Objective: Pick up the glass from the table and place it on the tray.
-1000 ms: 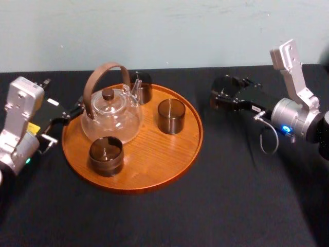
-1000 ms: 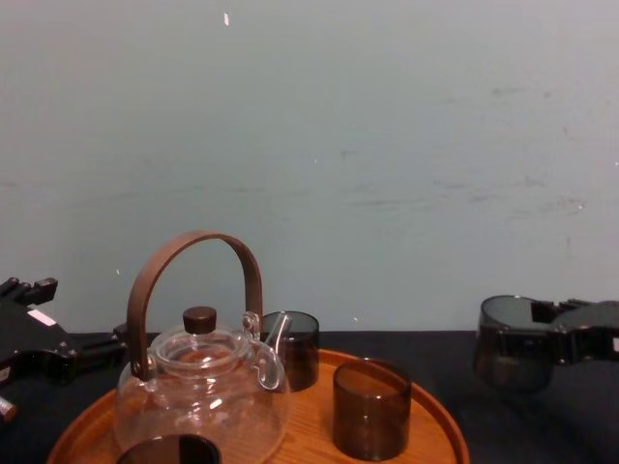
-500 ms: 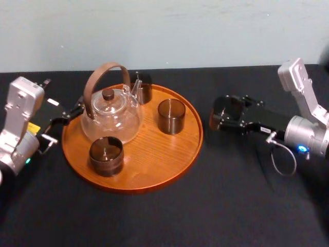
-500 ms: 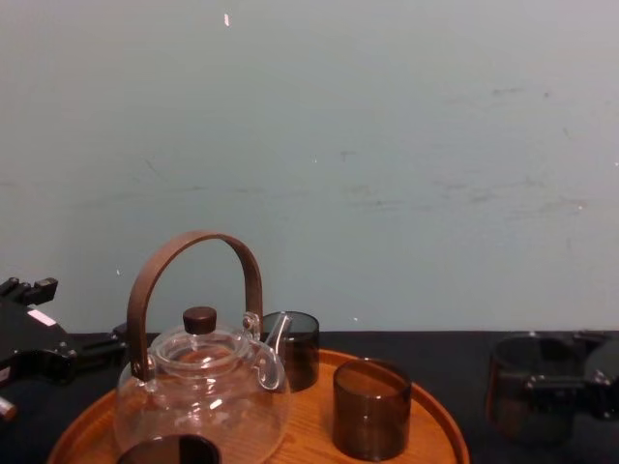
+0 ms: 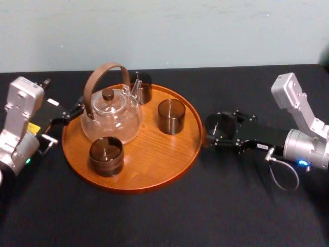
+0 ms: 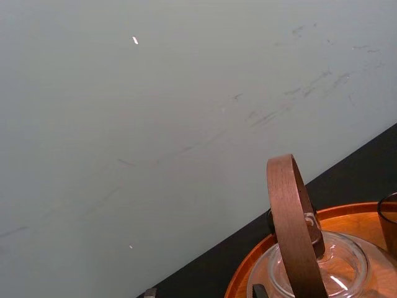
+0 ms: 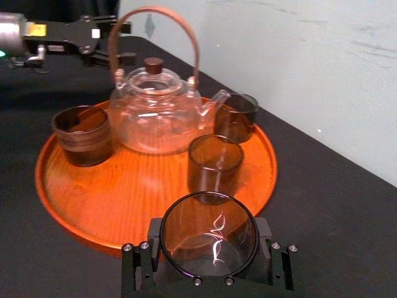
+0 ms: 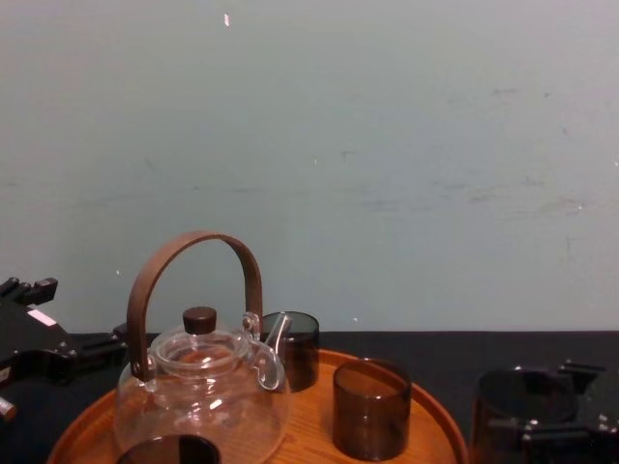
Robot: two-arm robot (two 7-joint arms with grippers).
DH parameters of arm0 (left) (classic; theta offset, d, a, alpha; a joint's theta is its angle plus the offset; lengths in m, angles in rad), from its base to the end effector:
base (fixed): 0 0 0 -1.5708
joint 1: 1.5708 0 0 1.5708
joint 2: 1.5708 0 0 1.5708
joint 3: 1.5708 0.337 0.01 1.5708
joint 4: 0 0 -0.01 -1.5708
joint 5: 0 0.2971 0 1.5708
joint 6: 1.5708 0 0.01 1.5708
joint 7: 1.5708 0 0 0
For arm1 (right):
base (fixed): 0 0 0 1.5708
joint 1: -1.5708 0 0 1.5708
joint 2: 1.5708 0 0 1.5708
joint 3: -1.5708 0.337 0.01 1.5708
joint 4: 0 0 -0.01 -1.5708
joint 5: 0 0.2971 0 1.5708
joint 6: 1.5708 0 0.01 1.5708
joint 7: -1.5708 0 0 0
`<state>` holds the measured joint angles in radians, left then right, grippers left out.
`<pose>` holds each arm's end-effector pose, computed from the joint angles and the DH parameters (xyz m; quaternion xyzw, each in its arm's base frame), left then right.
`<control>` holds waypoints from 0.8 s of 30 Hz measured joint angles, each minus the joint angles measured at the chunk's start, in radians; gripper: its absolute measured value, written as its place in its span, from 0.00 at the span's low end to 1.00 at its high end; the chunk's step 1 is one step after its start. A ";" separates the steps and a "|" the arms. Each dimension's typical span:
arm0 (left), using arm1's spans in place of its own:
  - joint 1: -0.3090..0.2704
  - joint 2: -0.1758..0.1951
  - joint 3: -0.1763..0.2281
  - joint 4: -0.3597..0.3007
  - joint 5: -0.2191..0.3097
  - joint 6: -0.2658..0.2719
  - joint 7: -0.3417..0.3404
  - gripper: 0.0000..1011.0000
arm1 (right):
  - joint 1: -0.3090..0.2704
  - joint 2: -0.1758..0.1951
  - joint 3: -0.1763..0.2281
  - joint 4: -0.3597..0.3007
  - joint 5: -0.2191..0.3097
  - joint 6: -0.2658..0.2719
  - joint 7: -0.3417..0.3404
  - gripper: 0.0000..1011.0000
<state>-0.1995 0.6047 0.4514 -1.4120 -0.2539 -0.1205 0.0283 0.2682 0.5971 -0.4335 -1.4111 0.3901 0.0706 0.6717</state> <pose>0.3547 0.1125 -0.3379 0.1415 -0.1325 0.5799 0.7913 0.3788 -0.1144 -0.3122 -0.1597 0.0051 -0.3083 0.9378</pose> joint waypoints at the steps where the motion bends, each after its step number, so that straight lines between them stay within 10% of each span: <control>1: 0.000 0.000 0.000 0.000 0.000 0.000 0.000 0.99 | -0.001 0.002 -0.004 -0.004 0.000 -0.001 0.000 0.89; 24: 0.000 0.000 0.000 0.000 0.000 0.000 0.000 0.99 | 0.065 -0.055 -0.100 0.013 -0.003 -0.009 -0.007 0.89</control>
<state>-0.1995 0.6047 0.4514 -1.4120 -0.2539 -0.1206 0.0283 0.3336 0.5420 -0.5332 -1.3979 0.3871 0.0613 0.6649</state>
